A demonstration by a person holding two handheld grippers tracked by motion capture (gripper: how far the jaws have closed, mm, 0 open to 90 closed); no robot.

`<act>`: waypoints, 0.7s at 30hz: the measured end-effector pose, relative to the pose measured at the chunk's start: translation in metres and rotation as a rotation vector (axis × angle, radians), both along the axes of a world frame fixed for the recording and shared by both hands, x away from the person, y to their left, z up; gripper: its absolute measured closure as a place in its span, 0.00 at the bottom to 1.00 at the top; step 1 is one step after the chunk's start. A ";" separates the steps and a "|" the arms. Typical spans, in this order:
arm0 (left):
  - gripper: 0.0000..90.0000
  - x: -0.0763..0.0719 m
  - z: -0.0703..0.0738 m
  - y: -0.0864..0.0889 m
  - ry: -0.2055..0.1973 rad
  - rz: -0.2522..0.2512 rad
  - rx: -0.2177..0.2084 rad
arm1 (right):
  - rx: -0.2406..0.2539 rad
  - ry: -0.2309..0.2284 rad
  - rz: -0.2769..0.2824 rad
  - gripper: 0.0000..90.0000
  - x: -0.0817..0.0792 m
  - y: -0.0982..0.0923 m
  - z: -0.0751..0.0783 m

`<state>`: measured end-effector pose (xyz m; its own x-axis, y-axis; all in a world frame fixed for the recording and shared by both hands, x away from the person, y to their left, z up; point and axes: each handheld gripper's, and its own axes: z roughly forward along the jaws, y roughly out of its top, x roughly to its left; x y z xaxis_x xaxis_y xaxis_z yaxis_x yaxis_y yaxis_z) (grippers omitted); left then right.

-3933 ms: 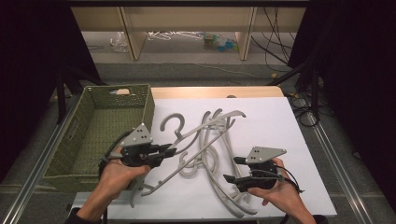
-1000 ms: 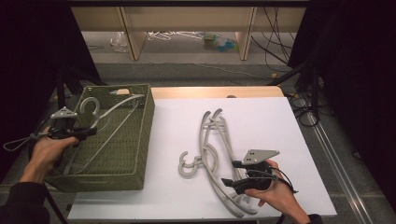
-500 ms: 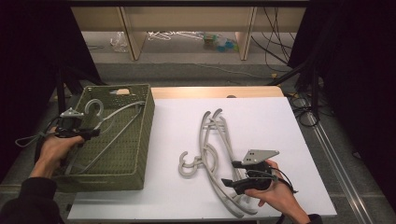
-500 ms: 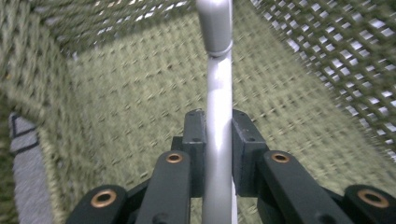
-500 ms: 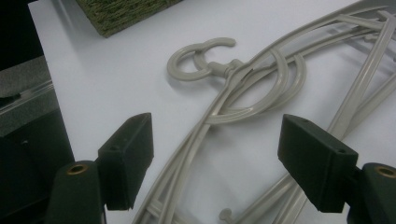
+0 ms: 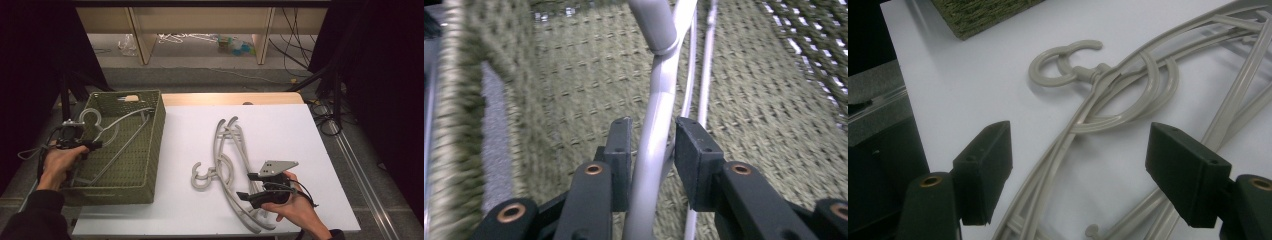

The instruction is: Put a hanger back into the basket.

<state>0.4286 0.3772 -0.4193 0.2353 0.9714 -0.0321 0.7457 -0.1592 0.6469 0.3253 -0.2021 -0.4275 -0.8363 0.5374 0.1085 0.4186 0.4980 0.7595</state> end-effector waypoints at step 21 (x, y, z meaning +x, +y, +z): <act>0.40 -0.064 0.052 -0.035 -0.335 -0.021 -0.172 | 0.035 -0.003 -0.038 0.29 0.001 0.000 -0.005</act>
